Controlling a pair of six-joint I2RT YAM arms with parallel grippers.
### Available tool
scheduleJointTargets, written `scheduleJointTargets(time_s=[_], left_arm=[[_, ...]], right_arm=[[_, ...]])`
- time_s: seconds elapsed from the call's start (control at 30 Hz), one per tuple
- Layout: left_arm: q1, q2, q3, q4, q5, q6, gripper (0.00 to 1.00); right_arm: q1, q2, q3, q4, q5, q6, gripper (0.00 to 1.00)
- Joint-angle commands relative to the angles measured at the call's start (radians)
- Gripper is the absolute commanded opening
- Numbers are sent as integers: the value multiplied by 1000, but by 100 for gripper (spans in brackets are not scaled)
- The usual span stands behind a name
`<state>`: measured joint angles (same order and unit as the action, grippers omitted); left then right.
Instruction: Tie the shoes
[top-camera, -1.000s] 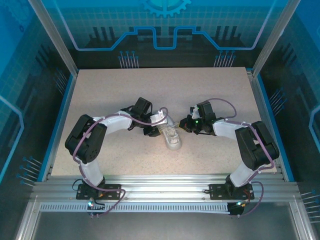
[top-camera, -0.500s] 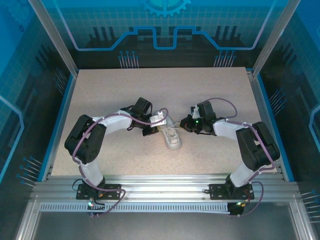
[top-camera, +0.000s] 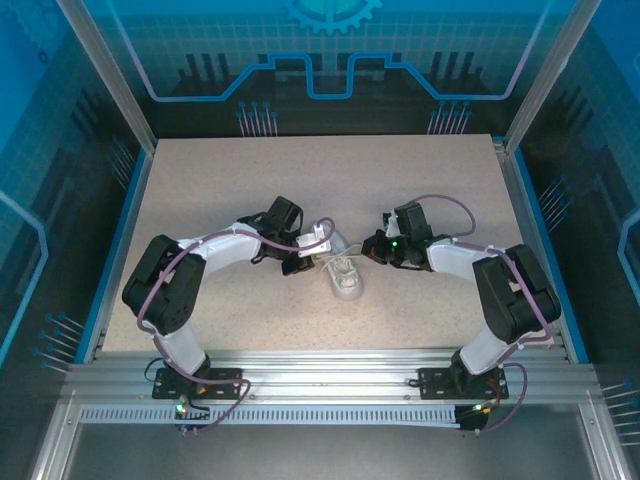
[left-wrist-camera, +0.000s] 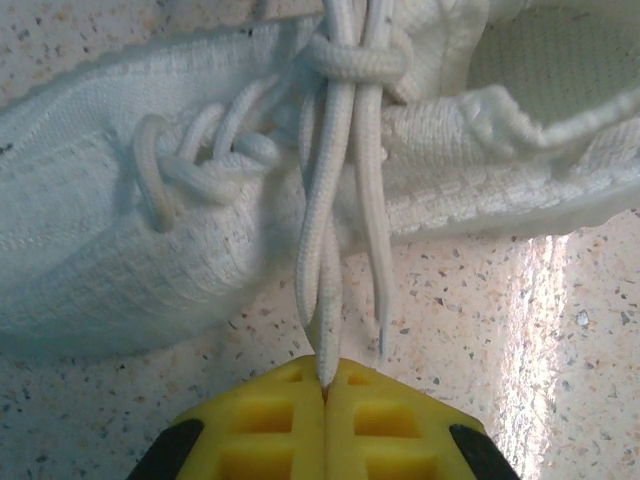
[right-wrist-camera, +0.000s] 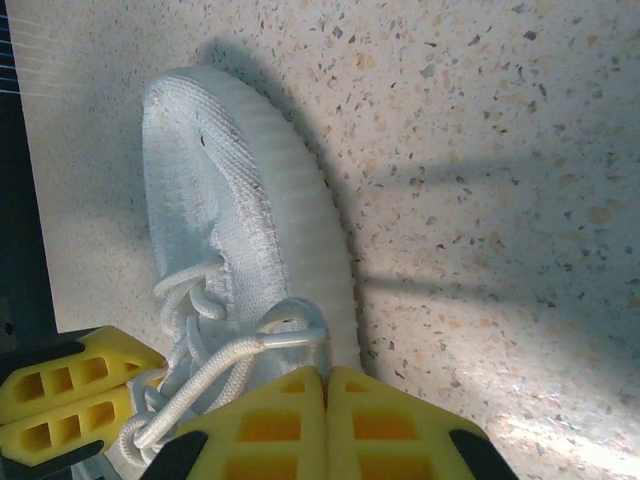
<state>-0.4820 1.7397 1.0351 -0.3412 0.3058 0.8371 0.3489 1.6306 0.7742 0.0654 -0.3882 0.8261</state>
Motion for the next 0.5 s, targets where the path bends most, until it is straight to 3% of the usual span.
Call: scheduleJointTargets(time_s=[0.0,0.47], left_arm=[[-6,-32,-28,-39,-27,-25,0],[-18,-57,-72,-28,-53,-73,0]], right_arm=[[15,-3,-2,-31,31,-36,0],[14,28,8,-50,38,-70,0]])
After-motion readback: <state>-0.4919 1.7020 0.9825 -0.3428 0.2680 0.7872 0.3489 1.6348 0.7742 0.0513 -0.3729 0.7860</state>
